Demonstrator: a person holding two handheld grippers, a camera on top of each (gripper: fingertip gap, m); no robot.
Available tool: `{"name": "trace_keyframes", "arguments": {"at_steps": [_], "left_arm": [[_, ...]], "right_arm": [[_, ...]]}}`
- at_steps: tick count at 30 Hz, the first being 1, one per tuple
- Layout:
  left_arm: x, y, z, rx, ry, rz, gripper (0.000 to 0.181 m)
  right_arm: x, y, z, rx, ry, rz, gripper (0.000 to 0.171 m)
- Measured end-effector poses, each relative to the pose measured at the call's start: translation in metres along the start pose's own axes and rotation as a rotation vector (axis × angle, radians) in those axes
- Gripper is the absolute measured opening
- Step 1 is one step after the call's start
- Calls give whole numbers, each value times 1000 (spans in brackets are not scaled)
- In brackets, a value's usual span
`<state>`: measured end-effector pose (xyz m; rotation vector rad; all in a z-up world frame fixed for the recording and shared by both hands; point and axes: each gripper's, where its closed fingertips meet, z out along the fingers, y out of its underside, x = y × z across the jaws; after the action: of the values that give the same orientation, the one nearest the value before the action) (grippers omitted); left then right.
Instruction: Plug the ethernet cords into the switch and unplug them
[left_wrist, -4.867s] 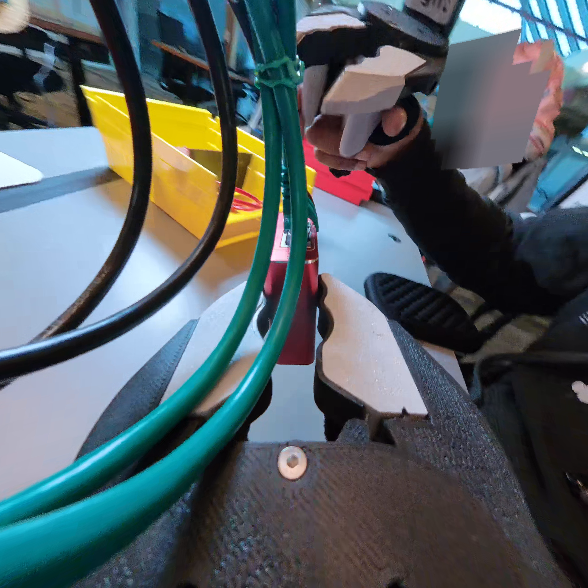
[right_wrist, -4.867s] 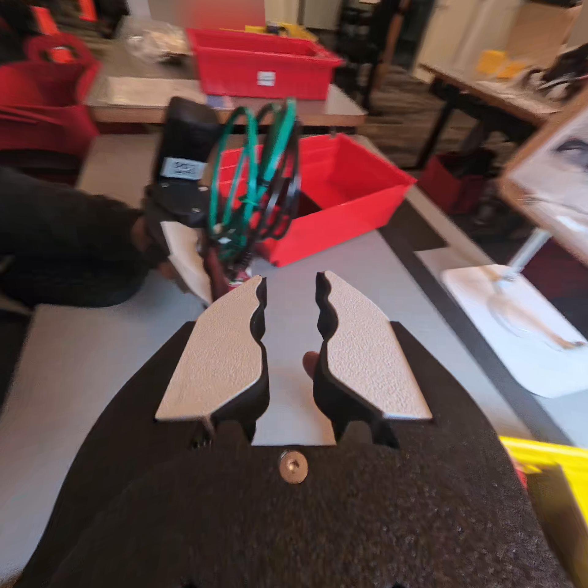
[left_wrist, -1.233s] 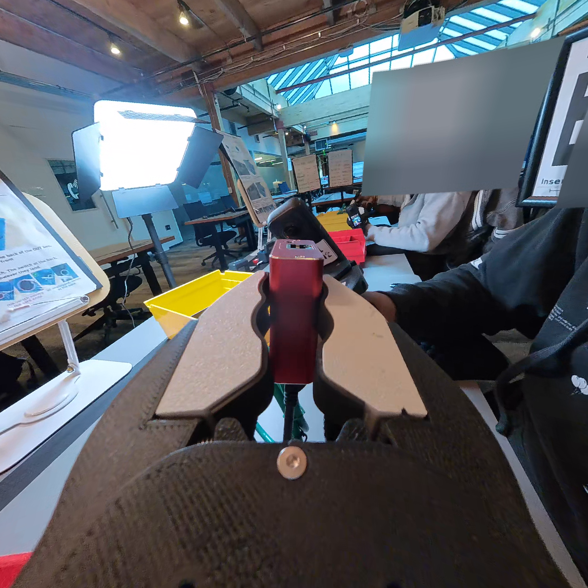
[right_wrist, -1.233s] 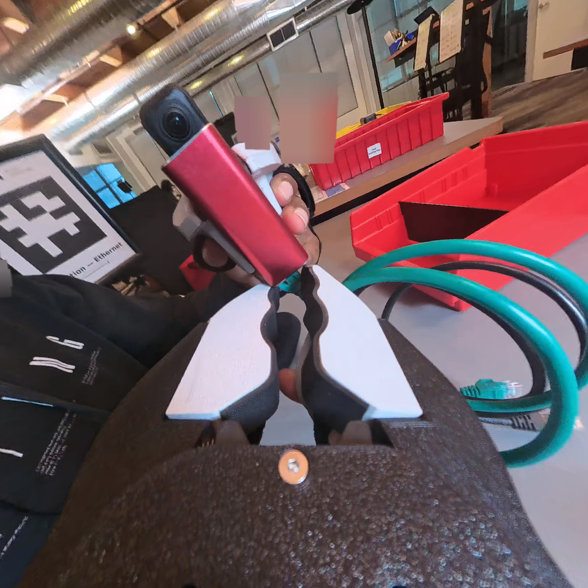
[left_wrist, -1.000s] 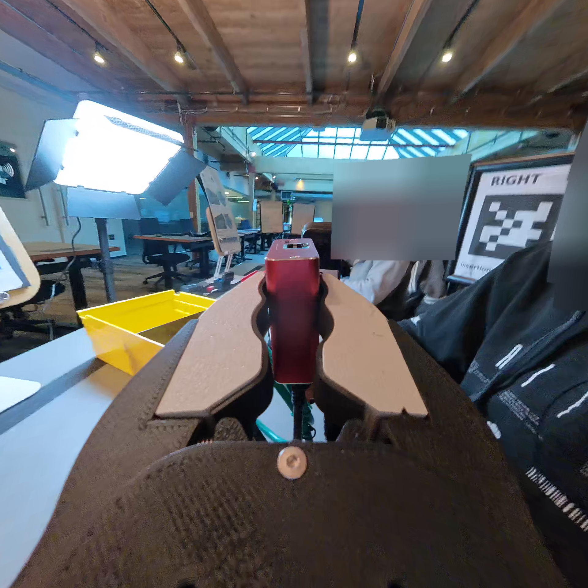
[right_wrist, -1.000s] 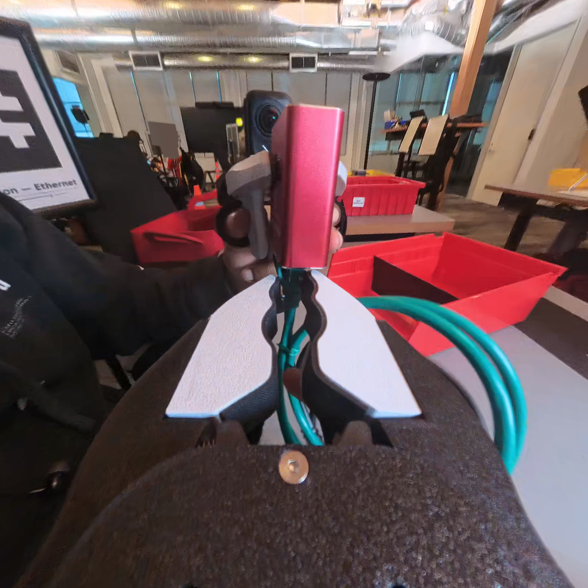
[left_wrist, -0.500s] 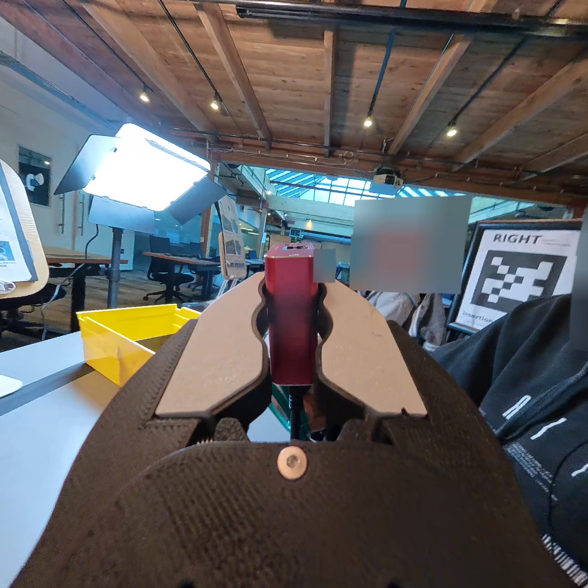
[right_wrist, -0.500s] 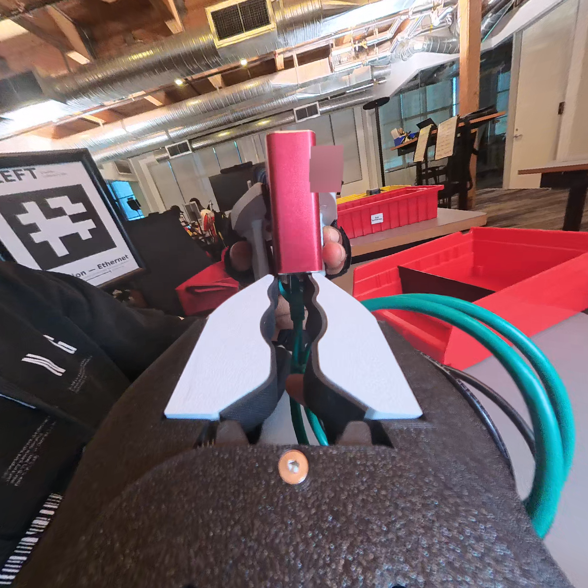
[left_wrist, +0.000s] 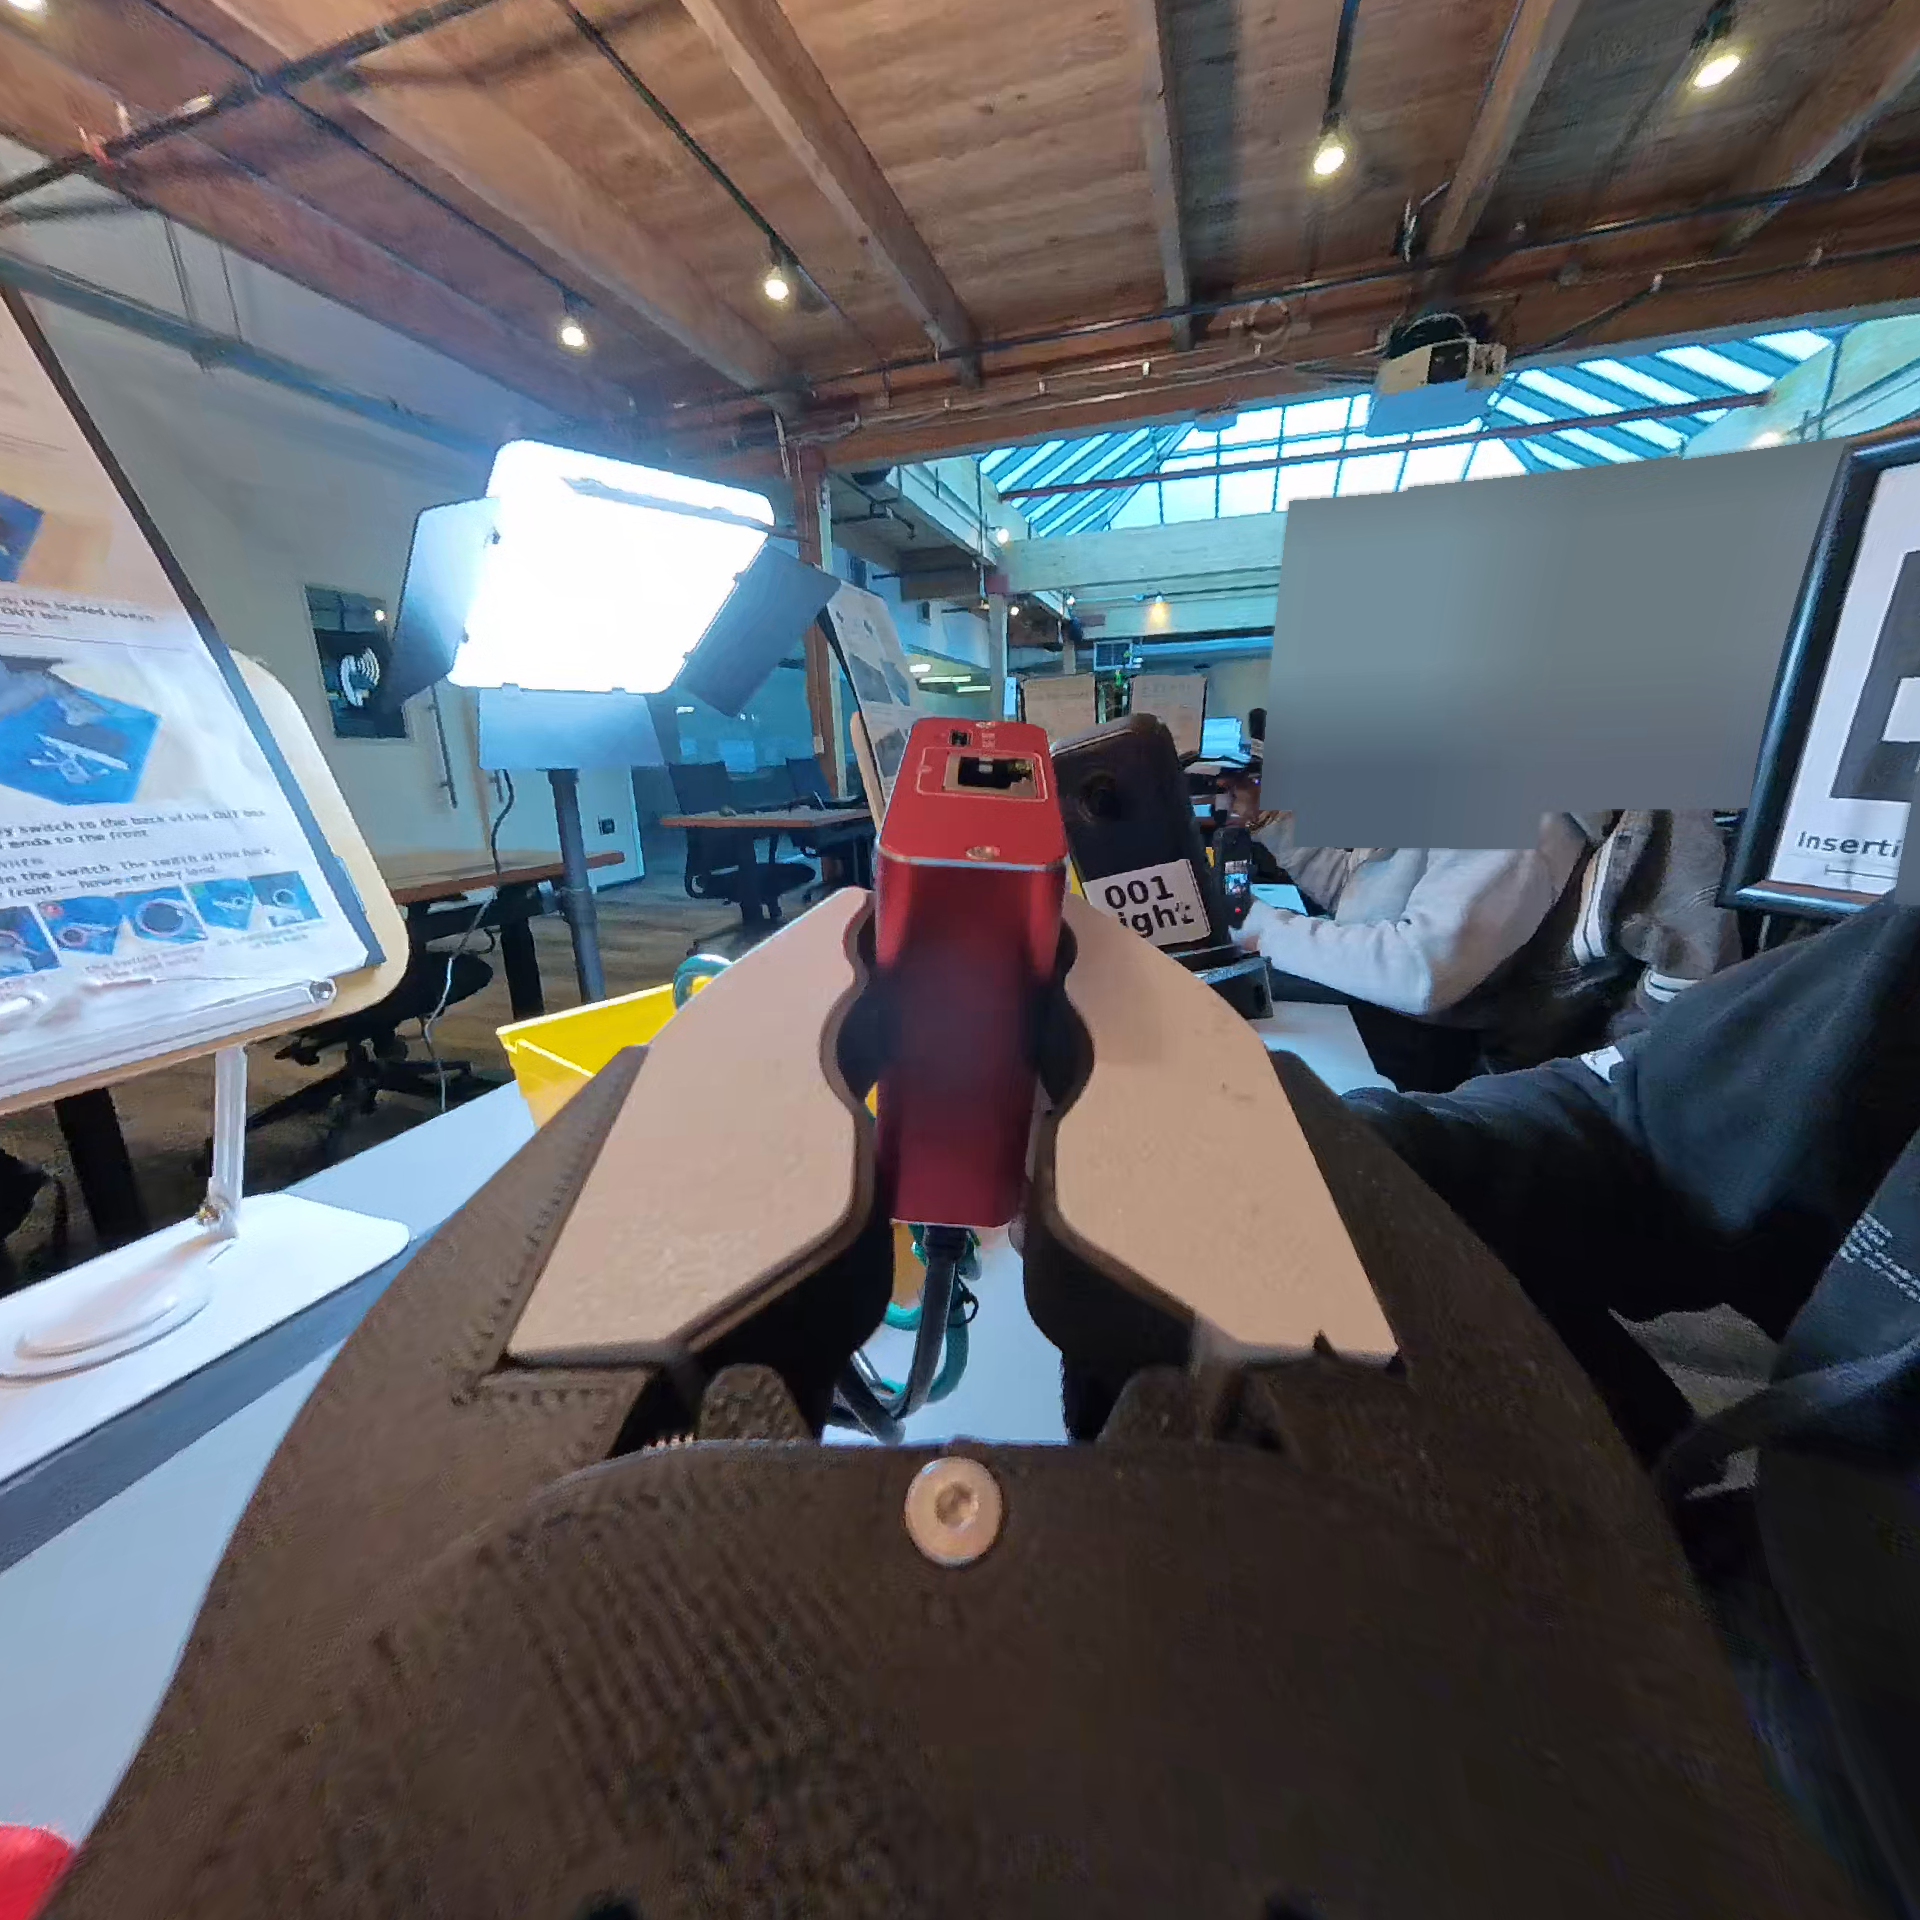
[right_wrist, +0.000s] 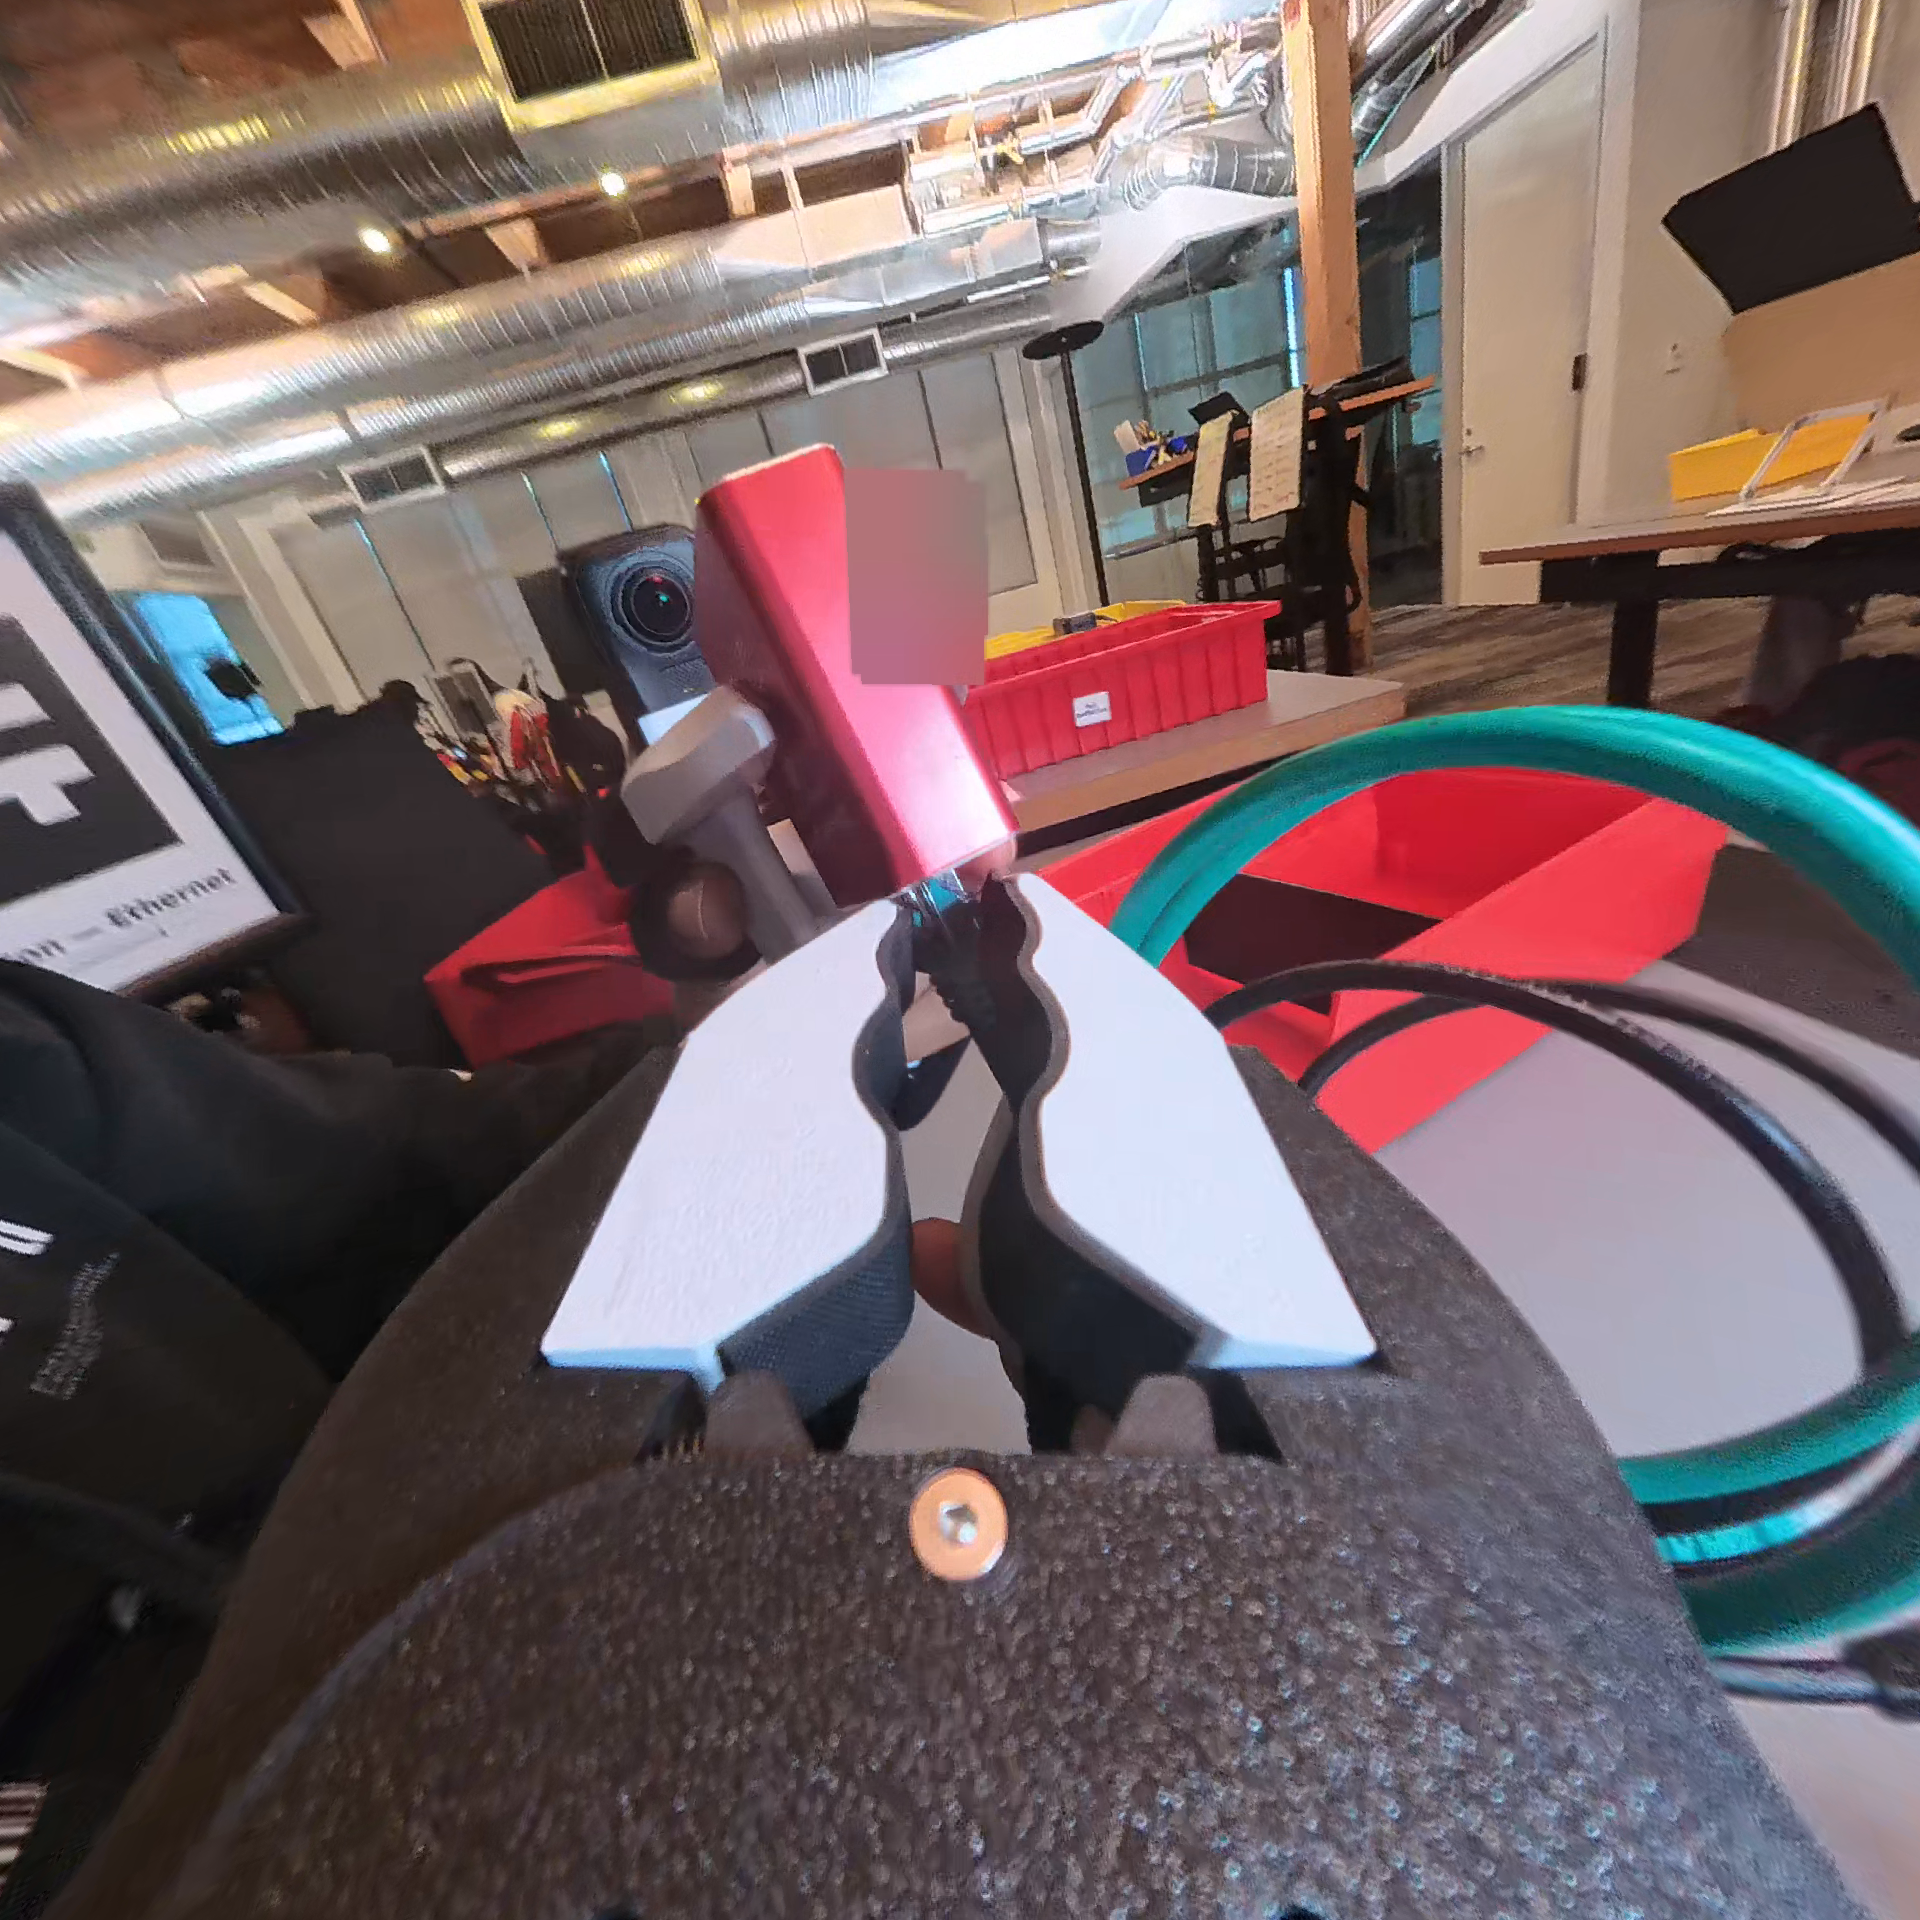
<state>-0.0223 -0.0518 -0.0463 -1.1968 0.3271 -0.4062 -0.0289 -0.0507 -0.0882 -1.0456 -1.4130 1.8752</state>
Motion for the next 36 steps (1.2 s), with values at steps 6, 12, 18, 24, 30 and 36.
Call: {"name": "trace_keyframes", "arguments": {"at_steps": [6, 12, 18, 24, 30, 36], "left_arm": [[5, -75, -30, 205, 7, 57, 28], [-52, -53, -49, 166, -170, -8, 28], [-76, -32, -53, 98, -255, -48, 27], [-68, -23, -44, 106, -180, -100, 27], [-58, -16, -36, 111, -121, -129, 28], [-57, -1, -27, 82, -85, -187, 27]], "right_arm": [[-9, 11, -10, -106, -1, -236, 12], [-10, -76, -58, -170, 17, -222, 13], [82, -108, -120, -350, 350, -225, 13], [204, -49, -170, -618, 620, -95, 14], [277, -14, -214, -813, 891, -201, 33], [253, -70, -208, -803, 986, -401, 43]]}}
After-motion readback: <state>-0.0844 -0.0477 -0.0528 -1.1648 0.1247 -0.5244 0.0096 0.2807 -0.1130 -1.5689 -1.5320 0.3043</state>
